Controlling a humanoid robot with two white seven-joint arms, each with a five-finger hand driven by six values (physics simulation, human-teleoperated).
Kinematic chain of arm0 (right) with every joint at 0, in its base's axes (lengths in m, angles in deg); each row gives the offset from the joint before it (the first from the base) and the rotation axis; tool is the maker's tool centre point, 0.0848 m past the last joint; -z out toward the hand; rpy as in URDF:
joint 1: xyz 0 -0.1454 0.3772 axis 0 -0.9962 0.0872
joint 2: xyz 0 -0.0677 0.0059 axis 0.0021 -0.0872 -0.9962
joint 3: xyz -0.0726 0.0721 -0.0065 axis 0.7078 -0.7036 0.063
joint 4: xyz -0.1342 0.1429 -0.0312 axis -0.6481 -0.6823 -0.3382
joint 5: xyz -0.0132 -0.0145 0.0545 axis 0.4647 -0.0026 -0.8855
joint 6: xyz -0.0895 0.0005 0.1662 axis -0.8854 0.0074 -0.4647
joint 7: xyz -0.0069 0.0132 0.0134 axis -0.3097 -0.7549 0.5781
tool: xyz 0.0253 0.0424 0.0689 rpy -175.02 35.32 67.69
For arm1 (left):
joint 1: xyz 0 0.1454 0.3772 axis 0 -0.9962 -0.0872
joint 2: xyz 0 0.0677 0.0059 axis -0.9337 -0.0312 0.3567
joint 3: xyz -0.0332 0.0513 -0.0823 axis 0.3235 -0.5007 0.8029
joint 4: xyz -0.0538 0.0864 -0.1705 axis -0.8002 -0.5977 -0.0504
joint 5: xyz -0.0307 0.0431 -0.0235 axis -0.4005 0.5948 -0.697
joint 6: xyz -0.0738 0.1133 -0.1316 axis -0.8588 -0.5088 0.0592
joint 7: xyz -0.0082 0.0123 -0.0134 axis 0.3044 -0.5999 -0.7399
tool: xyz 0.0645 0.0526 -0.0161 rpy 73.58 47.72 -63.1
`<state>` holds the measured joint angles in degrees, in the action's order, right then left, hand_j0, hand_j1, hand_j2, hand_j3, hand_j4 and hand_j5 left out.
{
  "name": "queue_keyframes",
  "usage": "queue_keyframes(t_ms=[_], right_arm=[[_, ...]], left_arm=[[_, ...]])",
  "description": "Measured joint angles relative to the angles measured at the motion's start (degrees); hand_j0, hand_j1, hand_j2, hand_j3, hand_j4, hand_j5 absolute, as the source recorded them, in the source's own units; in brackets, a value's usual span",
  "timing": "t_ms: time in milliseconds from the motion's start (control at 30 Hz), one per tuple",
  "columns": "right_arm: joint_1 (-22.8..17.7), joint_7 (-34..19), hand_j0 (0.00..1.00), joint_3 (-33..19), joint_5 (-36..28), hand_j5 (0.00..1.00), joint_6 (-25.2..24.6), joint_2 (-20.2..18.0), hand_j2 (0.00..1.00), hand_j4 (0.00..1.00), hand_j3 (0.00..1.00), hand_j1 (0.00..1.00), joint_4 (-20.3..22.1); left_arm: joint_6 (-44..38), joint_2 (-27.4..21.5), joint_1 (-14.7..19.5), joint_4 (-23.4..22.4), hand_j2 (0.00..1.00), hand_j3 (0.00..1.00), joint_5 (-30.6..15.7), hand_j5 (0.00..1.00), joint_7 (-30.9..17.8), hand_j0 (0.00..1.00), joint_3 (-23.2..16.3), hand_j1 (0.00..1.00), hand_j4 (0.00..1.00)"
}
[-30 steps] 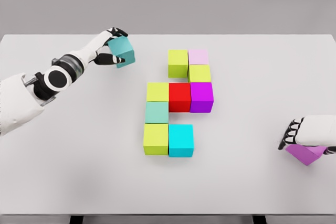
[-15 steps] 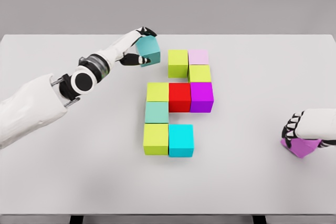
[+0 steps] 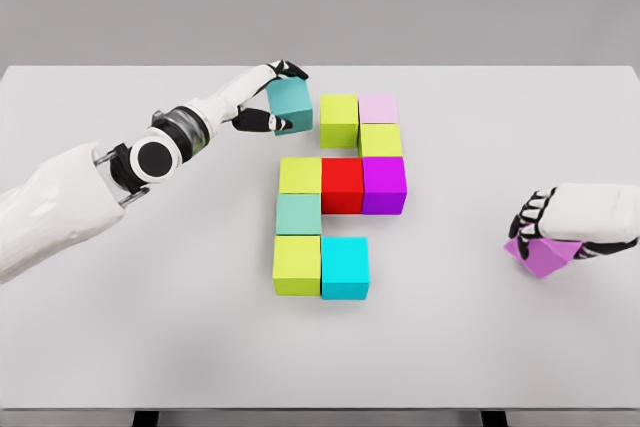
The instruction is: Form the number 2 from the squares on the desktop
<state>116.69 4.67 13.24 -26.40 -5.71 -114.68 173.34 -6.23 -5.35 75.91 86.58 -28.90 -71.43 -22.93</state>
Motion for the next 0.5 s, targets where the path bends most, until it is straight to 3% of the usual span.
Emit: queue_keyframes(t_ms=[267,500], right_arm=[[1.58,0.00,0.56,-0.42,-0.07,0.56,0.01,2.52,0.56,0.56,0.56,0.56,0.90],[2.46,0.00,0.56,0.03,-0.06,0.56,0.02,5.90,0.56,0.56,0.56,0.56,1.35]], left_arm=[[-0.07,0.34,0.00,-0.21,0.87,0.87,0.30,0.87,-0.09,0.87,-0.40,0.87,0.87],[-0.08,0.56,0.00,-0.19,0.91,0.91,0.40,0.91,-0.10,0.91,-0.48,0.91,0.91]])
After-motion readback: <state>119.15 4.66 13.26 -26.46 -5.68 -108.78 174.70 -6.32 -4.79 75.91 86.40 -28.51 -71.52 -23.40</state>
